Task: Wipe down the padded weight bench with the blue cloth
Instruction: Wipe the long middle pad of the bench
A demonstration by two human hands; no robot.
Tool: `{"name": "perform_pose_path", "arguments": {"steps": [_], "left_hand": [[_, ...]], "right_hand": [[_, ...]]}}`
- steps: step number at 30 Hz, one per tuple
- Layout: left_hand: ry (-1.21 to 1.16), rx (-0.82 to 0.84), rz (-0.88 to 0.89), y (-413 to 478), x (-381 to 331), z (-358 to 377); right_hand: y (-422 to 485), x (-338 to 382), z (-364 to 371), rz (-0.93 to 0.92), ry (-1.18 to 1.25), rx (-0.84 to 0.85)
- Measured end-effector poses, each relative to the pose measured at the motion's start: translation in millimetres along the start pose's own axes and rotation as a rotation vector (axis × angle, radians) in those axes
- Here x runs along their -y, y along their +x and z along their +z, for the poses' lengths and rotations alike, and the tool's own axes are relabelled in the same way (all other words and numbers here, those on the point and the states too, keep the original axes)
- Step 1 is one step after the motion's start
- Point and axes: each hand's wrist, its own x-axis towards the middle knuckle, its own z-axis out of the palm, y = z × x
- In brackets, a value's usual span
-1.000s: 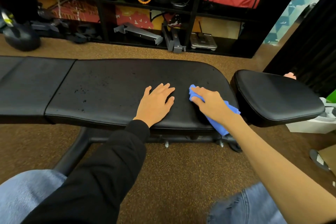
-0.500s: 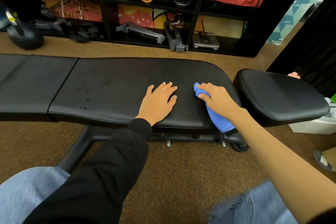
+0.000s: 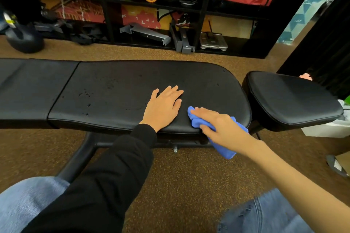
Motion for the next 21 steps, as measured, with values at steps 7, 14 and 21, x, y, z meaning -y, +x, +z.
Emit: {"name": "perform_pose_path", "arguments": {"steps": [7,14,21], "left_hand": [[0.0,-0.001,-0.006,-0.7,-1.1,-1.1],[-0.034,0.012,-0.01,1.2,-0.9,-1.4],[-0.131,-0.025,-0.052,29.0,-4.0,-16.1]], "right_hand": [[41.6,-44.6,-31.1,0.138,-0.062,-0.013],[80.0,-50.5,-4.0,0.445,0.0,-0.391],[28.3,-29.8,13.5,0.005,-0.028,-0.182]]}}
